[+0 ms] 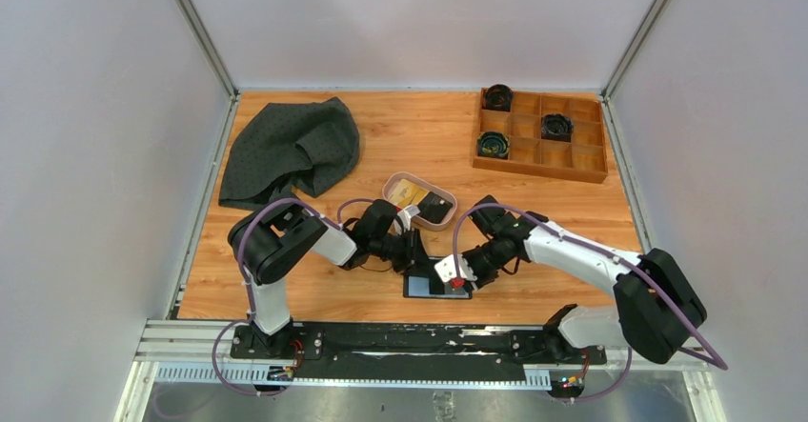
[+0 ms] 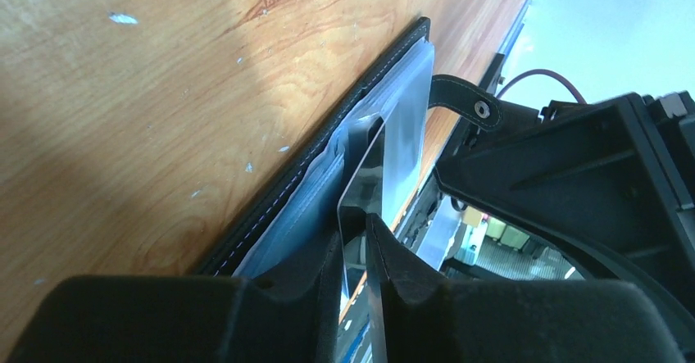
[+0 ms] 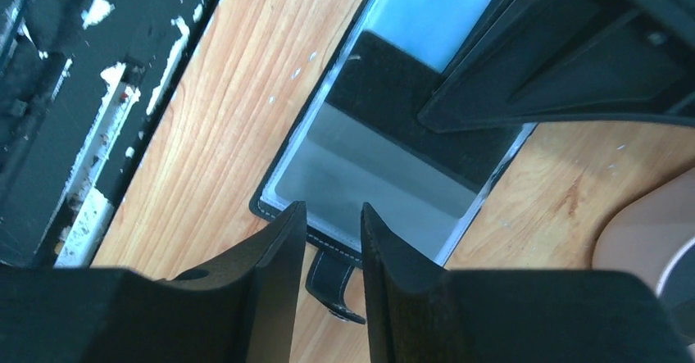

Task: Put the credit cards into the card holder
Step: Insert the credit card into the card holder.

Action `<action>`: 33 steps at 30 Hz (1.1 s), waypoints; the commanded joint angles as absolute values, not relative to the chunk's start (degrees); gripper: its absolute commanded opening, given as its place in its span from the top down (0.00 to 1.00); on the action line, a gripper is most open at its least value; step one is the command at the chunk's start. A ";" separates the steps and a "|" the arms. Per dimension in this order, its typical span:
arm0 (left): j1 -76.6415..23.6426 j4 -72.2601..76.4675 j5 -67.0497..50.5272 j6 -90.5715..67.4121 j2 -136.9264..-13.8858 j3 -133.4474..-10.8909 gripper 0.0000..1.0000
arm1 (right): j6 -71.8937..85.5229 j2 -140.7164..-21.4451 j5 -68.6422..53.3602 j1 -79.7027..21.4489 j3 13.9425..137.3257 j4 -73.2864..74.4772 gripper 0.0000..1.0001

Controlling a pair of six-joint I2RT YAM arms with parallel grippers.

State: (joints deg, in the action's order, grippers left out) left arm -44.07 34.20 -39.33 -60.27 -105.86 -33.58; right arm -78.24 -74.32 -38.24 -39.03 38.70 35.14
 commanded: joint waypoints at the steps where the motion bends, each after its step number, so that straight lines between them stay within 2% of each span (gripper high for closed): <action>1: -44.82 30.92 -37.62 -59.73 -107.35 -33.77 0.78 | -74.63 -71.32 -44.16 -41.71 40.28 34.29 0.68; 4: -44.84 30.94 -37.62 -59.63 -107.83 -33.97 0.76 | -71.72 -70.46 -43.12 -46.63 40.62 31.30 0.74; 6: -44.82 30.91 -37.57 -59.67 -107.88 -33.93 0.74 | -69.29 -71.45 -40.39 -50.47 41.62 29.02 0.81; 8: -44.82 30.88 -37.44 -59.56 -107.84 -33.94 0.74 | -65.66 -73.51 -35.24 -54.09 42.77 25.75 0.93; 10: -44.82 30.89 -37.35 -59.55 -108.13 -33.84 0.73 | -64.54 -75.92 -30.44 -56.72 43.41 22.12 0.98; 23: -44.82 30.92 -37.36 -58.90 -109.35 -33.88 0.72 | -64.82 -84.28 -13.92 -64.03 45.33 16.24 1.00; 33: -44.82 30.88 -37.48 -58.36 -110.55 -34.06 0.71 | -68.57 -81.71 -10.06 -64.16 41.64 19.39 1.00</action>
